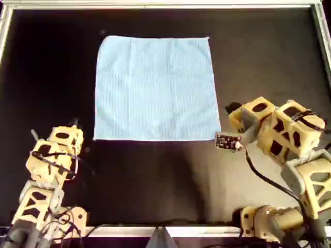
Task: Fold a cloth
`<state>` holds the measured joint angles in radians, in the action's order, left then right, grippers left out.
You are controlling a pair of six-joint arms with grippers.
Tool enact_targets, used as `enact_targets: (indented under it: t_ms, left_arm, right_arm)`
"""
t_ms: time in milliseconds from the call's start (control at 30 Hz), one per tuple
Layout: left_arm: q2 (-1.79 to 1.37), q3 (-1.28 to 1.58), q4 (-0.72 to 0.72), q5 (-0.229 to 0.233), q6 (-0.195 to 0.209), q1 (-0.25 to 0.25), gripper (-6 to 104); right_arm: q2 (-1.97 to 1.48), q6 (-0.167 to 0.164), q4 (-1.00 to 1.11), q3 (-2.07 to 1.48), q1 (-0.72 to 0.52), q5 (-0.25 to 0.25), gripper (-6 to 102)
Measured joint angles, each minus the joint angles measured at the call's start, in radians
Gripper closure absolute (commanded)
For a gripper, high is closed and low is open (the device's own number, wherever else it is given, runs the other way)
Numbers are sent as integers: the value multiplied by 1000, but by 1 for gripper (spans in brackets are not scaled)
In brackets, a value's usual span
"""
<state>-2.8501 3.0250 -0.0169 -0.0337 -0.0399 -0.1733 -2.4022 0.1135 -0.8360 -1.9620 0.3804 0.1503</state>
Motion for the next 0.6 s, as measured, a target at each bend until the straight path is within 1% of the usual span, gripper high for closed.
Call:
enact_targets:
  t_ms: [33, 67, 100, 133, 167, 200, 233, 267, 300, 333, 367, 400, 433, 467, 500, 533, 600]
  left_arm:
    - [0, 0, 0, 0, 0, 0, 39]
    - [3, 0, 0, 8, 5, 0, 39]
    - [5, 0, 0, 41, 6, 0, 39]
    - [5, 0, 0, 64, 8, 2, 39]
    - [5, 0, 0, 57, 8, 2, 39]
    - [5, 0, 0, 57, 8, 2, 39]
    - [5, 0, 0, 69, 8, 2, 39]
    - [5, 0, 0, 71, 8, 2, 39]
    - [5, 0, 0, 66, 8, 2, 39]
    - [5, 0, 0, 67, 8, 2, 39]
    - [5, 0, 0, 72, 8, 2, 39]
    - [5, 0, 0, 71, 8, 2, 39]
    - [6, 0, 0, 72, 8, 2, 39]
    - [5, 0, 0, 72, 8, 2, 39]
    - [5, 0, 0, 71, 8, 2, 39]
    - [5, 0, 0, 71, 8, 2, 39]
    - [5, 0, 0, 71, 8, 2, 39]
  right_arm:
    - [0, 0, 0, 0, 0, 0, 97]
    - [-17, -17, 14, -20, -12, -2, 97]
    - [-64, -64, 57, -75, -54, -31, 97]
    - [-146, -129, 135, -164, -130, -44, 97]
    - [-258, -178, 235, -284, -236, -69, 97]
    - [-383, -204, 328, -426, -344, -67, 97]
    - [-511, -219, 403, -577, -400, -71, 97]
    - [-584, -236, 446, -719, -425, -67, 97]
    - [-592, -242, 474, -833, -420, -54, 97]
    - [-615, -244, 492, -928, -436, -66, 97]
    - [-614, -256, 491, -1008, -466, -74, 97]
    - [-620, -249, 502, -1022, -463, -72, 97]
    - [-644, -258, 508, -1025, -448, -66, 97]
    - [-646, -255, 532, -1034, -451, -61, 97]
    - [-655, -252, 531, -1057, -466, -78, 97]
    - [-650, -265, 528, -1068, -471, -77, 97]
    - [-660, -261, 529, -1063, -454, -67, 97]
